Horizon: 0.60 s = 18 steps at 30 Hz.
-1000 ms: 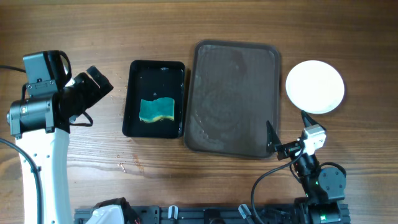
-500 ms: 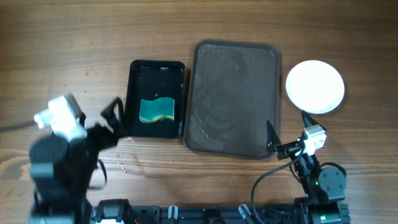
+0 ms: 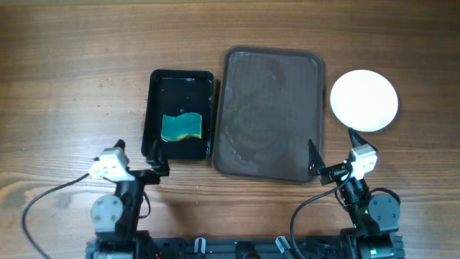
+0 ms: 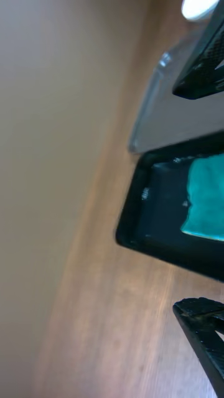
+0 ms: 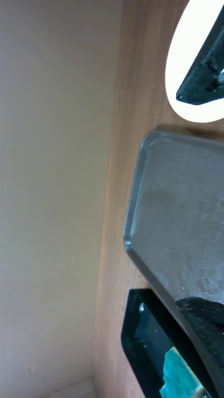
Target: Clean dirty plates on tray and stack at the side
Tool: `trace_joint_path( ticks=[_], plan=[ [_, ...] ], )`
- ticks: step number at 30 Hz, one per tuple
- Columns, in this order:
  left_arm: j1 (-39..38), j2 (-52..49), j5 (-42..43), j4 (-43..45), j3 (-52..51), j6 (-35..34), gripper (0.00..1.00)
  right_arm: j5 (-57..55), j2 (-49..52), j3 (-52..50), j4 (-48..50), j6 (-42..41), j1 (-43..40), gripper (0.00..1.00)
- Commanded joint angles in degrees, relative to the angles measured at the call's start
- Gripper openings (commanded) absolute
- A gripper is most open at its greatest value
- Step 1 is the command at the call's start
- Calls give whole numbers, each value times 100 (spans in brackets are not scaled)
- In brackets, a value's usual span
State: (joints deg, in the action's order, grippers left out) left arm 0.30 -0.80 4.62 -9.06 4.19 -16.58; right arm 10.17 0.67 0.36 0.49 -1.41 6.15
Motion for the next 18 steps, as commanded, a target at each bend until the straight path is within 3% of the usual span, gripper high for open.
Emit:
trace_joint_path(
  ticks=[1,18],
  plan=[
    [-105,61,83,520,-387,76,100,-81,-46,-7,28,-9,-24,100],
    [-232,42,87,520,-387,76,100,-81,-46,-7,28,-11,-24,100]
  ],
)
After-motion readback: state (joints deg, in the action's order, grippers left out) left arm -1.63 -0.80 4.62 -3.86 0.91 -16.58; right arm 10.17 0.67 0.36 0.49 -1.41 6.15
